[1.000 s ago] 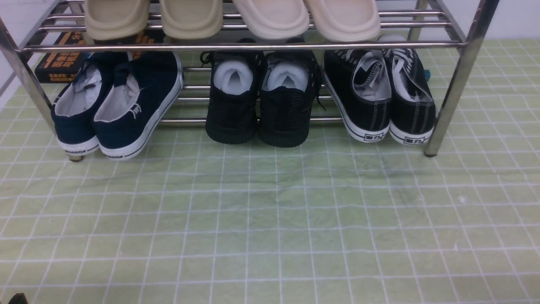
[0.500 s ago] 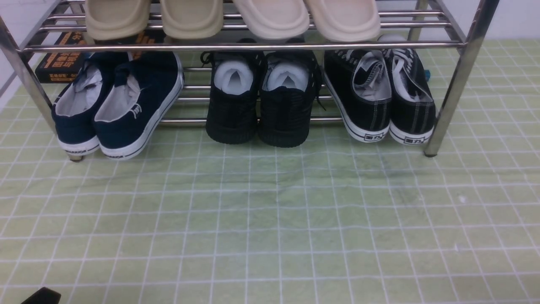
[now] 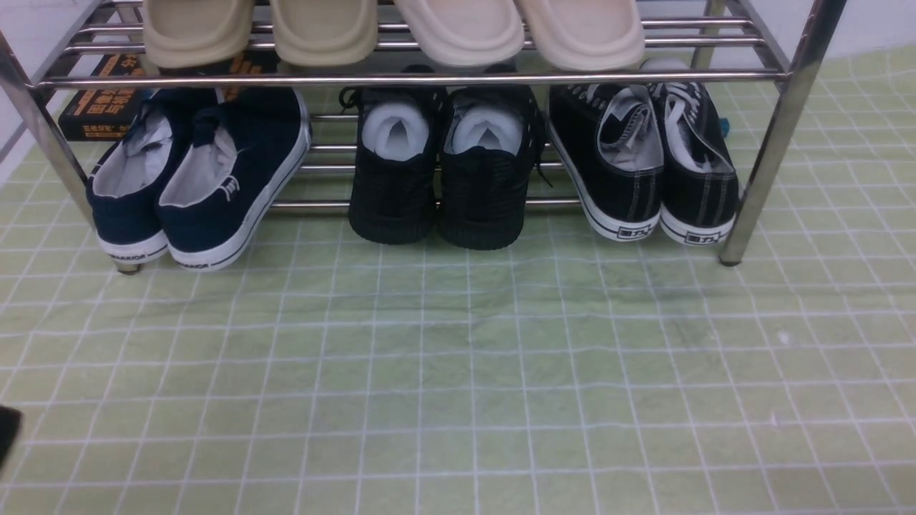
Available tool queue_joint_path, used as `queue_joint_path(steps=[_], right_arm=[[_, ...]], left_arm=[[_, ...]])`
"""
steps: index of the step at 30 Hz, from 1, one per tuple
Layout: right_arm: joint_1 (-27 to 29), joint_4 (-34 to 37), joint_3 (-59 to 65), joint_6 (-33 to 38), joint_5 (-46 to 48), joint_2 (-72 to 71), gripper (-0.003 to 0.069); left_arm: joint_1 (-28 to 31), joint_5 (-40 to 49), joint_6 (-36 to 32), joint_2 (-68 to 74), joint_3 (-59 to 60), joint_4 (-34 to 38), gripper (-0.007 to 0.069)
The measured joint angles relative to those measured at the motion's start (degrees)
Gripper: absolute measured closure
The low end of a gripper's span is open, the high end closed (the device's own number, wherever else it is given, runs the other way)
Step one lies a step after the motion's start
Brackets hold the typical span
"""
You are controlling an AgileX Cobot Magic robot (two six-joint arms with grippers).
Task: Take the shoes off the shelf with your hand from the green coffee tablecloth.
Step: 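Grasp the leftmost shoe on the bottom shelf of the shoe rack with the left gripper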
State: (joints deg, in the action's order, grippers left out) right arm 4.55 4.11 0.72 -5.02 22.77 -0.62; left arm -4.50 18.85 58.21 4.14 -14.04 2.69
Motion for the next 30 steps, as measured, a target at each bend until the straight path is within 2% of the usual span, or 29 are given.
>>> queue_joint_path(steps=[5,7,13,14,16,17,18,21,22,24,26,30], right_arm=[[0.0,0.0,0.0,0.0,0.0,0.0,0.0421],[0.0,0.0,0.0,0.0,0.0,0.0,0.0421],[0.0,0.0,0.0,0.0,0.0,0.0,0.0421],[0.0,0.0,0.0,0.0,0.0,0.0,0.0421],[0.0,0.0,0.0,0.0,0.0,0.0,0.0421],[0.0,0.0,0.0,0.0,0.0,0.0,0.0421],[0.0,0.0,0.0,0.0,0.0,0.0,0.0421],[0.0,0.0,0.0,0.0,0.0,0.0,0.0421],[0.0,0.0,0.0,0.0,0.0,0.0,0.0421],[0.0,0.0,0.0,0.0,0.0,0.0,0.0421],[0.0,0.0,0.0,0.0,0.0,0.0,0.0421],[0.0,0.0,0.0,0.0,0.0,0.0,0.0421]], left_arm=[[0.0,13.4,-6.1,13.6,-11.8,-3.3,0.0624],[0.0,19.9,-11.8,22.5,-17.8,-4.0,0.0624],[0.0,27.2,-25.4,43.5,-32.5,-4.0,0.0602],[0.0,28.3,-28.7,48.2,-36.2,-4.0,0.0575],[0.0,29.1,-30.8,51.4,-38.7,-3.9,0.0552],[0.0,30.6,-34.0,56.8,-43.1,-3.2,0.0505],[0.0,30.6,-34.4,57.3,-43.6,-3.1,0.0498],[0.0,32.9,-41.5,65.9,-51.2,0.3,0.0361],[0.0,33.1,-42.0,66.8,-51.5,0.5,0.0354],[0.0,34.7,-47.8,71.9,-56.1,3.9,0.0272],[0.0,35.3,-51.5,75.2,-59.3,6.8,0.0234],[0.0,35.5,-53.9,80.8,-64.1,7.8,0.0214]])
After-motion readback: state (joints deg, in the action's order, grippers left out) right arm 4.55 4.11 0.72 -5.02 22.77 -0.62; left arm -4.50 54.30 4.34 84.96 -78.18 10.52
